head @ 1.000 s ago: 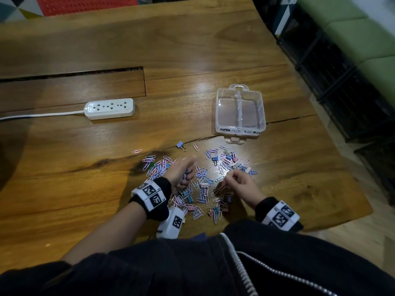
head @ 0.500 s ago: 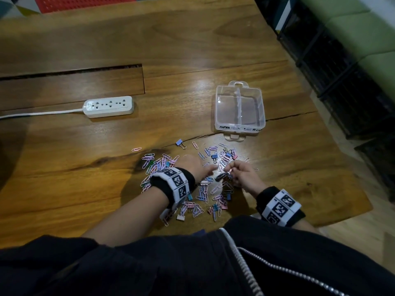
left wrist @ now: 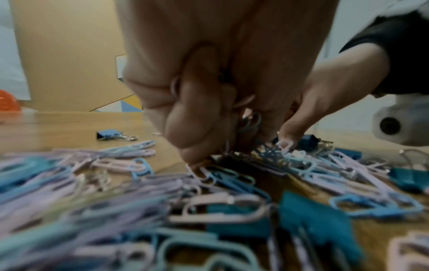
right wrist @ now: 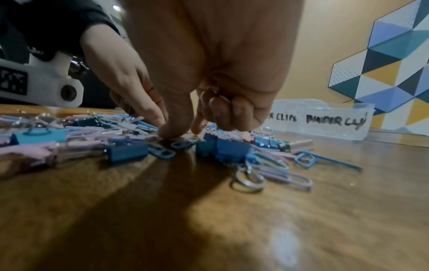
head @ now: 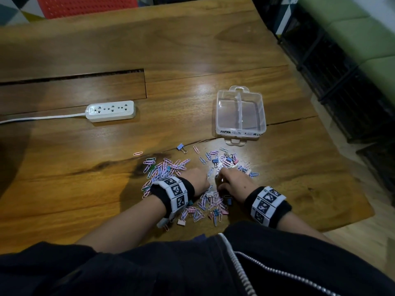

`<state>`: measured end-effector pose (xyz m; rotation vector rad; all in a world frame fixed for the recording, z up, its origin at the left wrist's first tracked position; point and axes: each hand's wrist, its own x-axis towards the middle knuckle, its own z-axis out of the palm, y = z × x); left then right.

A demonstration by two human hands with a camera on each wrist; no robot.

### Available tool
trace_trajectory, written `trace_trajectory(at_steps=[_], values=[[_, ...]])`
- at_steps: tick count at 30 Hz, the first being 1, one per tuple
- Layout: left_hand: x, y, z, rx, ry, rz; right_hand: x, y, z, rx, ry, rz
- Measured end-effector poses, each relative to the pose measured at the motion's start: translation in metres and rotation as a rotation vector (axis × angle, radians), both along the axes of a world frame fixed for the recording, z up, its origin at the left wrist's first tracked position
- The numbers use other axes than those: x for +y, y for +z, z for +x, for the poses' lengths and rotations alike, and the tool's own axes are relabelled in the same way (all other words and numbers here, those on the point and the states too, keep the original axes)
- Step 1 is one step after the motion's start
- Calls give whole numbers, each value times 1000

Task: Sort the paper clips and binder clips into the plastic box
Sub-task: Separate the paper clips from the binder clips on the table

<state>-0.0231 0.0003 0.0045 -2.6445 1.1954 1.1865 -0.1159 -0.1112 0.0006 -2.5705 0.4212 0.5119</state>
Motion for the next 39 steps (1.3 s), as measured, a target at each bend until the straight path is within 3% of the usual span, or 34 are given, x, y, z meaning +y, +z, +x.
trace_trajectory(at_steps=[4, 9, 16, 20, 22, 25, 35, 39], values=[[9, -2, 11, 203, 168, -97, 0, -3, 1, -7, 61, -77], [0, 24, 34, 461, 451, -286, -1, -6, -1, 29, 113, -105], [-81, 63, 67, 562, 617, -484, -40, 18, 9, -207, -388, 393], [-128, 69, 82, 487, 696, -477, -62, 30, 17, -191, -417, 476], [-142, 62, 89, 462, 719, -461, -72, 33, 24, -188, -397, 424], [-151, 55, 95, 537, 790, -458, -85, 38, 35, -185, -416, 384], [-131, 64, 93, 790, 735, -582, -107, 51, 86, -265, -615, 522], [-122, 65, 93, 634, 696, -687, -109, 46, 108, -331, -733, 565]])
